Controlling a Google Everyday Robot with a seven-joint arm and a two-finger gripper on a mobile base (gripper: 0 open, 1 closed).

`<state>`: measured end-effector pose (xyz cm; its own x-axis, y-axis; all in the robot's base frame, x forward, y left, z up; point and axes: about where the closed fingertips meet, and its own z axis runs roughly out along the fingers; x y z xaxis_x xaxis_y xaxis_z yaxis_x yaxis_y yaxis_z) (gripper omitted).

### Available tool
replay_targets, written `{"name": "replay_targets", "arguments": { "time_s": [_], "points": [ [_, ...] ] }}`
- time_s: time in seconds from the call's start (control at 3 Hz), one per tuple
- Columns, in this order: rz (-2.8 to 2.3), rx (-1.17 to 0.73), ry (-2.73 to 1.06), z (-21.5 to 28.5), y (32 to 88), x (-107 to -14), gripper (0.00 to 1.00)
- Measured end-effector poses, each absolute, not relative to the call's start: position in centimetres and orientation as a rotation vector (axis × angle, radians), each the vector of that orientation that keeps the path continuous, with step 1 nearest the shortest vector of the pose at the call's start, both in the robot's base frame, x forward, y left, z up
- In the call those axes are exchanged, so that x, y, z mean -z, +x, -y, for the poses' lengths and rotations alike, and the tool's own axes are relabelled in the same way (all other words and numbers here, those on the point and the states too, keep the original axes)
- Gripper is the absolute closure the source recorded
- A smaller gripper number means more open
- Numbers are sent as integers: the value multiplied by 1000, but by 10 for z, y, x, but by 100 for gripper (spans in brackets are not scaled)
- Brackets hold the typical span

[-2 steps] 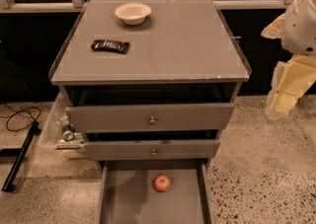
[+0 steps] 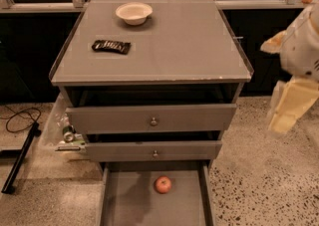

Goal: Pick apple from bottom drawer and place on counter

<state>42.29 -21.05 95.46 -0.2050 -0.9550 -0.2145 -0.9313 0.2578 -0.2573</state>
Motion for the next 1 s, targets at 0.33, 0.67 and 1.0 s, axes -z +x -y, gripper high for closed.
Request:
{"name": "replay_targets", "arguments": {
  "time_s": [0.33, 0.67, 1.0],
  "points": [
    [-2204, 18, -1752, 207, 403, -893, 0],
    [-2190, -92, -1786, 199, 389, -812, 0],
    [-2148, -224, -1835, 187, 380, -733, 0]
  ]
}}
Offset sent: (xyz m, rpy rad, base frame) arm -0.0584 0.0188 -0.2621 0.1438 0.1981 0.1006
